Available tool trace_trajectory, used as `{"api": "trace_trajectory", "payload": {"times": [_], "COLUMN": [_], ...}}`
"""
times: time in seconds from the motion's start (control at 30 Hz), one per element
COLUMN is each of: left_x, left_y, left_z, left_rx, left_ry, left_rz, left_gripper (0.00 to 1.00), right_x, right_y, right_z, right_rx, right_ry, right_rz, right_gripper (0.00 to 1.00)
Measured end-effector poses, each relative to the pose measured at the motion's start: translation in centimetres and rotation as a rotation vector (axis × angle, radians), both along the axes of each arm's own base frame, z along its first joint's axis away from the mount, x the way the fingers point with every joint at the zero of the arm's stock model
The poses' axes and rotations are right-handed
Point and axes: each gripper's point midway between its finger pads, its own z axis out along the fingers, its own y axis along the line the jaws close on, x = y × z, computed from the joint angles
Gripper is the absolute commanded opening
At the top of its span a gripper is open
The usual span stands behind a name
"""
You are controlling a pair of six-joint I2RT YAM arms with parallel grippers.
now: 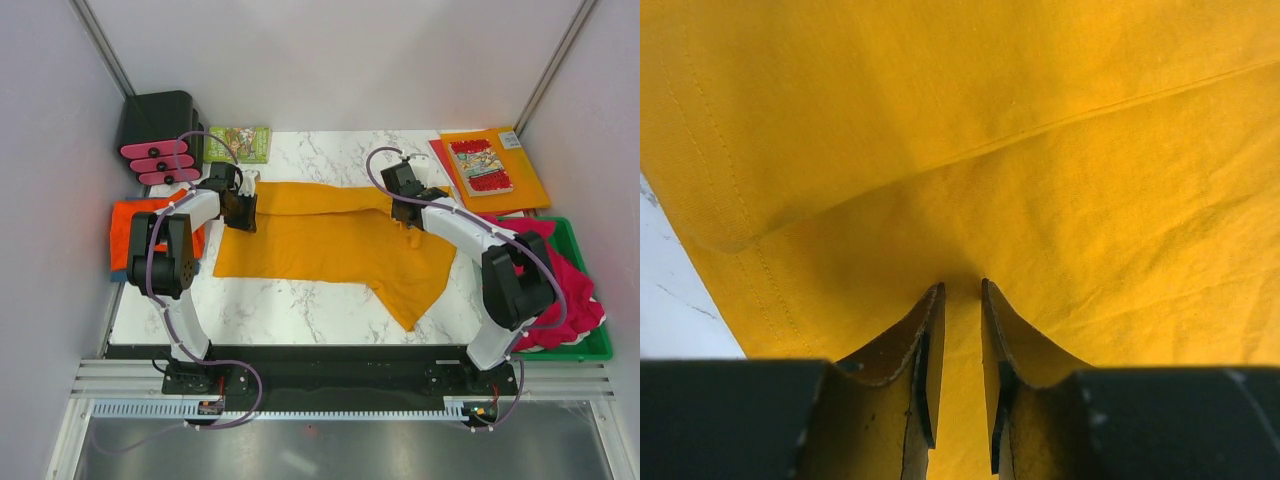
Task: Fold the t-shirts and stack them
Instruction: Fold the flattened tshirt in 1/3 of the way
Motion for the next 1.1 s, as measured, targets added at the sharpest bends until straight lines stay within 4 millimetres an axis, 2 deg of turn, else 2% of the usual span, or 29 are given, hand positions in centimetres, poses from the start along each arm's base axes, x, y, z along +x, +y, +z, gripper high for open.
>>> {"api": "trace_trajectory", "payload": {"times": [0.13,0.23,0.47,0.53,0.57,0.63,0.67,0.77,0.9,1.1], "left_x": [0.0,0.1,0.1,0.1,0.2,0.2,0.2,0.2,0.1,0.1], "left_y": [0.0,0.0,0.0,0.0,0.0,-0.1,-0.1,-0.2,-0.4,-0.5], "left_z": [0.0,0.0,0.0,0.0,0.0,0.1,0.1,0.1,0.1,0.1], "left_rx": [0.0,0.0,0.0,0.0,0.0,-0.001,-0.001,-0.002,-0.004,-0.004], "left_ry": [0.0,-0.001,-0.001,-0.002,-0.003,-0.003,-0.003,-0.003,-0.003,-0.004], "left_rz": [0.0,0.0,-0.001,-0.001,-0.001,-0.001,-0.001,-0.004,-0.009,-0.011], "left_gripper": [0.28,0.28,0.28,0.28,0.28,0.28,0.29,0.31,0.31,0.31], "right_x": [0.2,1.1,7.7,9.2,9.6,10.3,10.2,9.4,7.3,5.7], "right_y": [-0.5,-0.9,-1.1,-1.1,-1.1,-1.3,-1.4,-1.6,-1.7,-0.1], "right_z": [-1.9,-2.3,0.0,0.2,0.1,-0.5,-0.9,-1.8,-1.8,-0.1], "right_rx": [-0.004,-0.01,0.022,0.024,0.025,0.019,0.014,0.002,-0.013,0.002], "right_ry": [0.051,0.064,-0.028,-0.043,-0.045,-0.037,-0.028,-0.003,0.017,-0.015], "right_rz": [-0.01,-0.025,-0.075,-0.08,-0.083,-0.089,-0.089,-0.087,-0.068,-0.016], "right_gripper": [0.0,0.0,0.02,0.14,0.31,0.42,0.51,0.57,0.55,0.46]}}
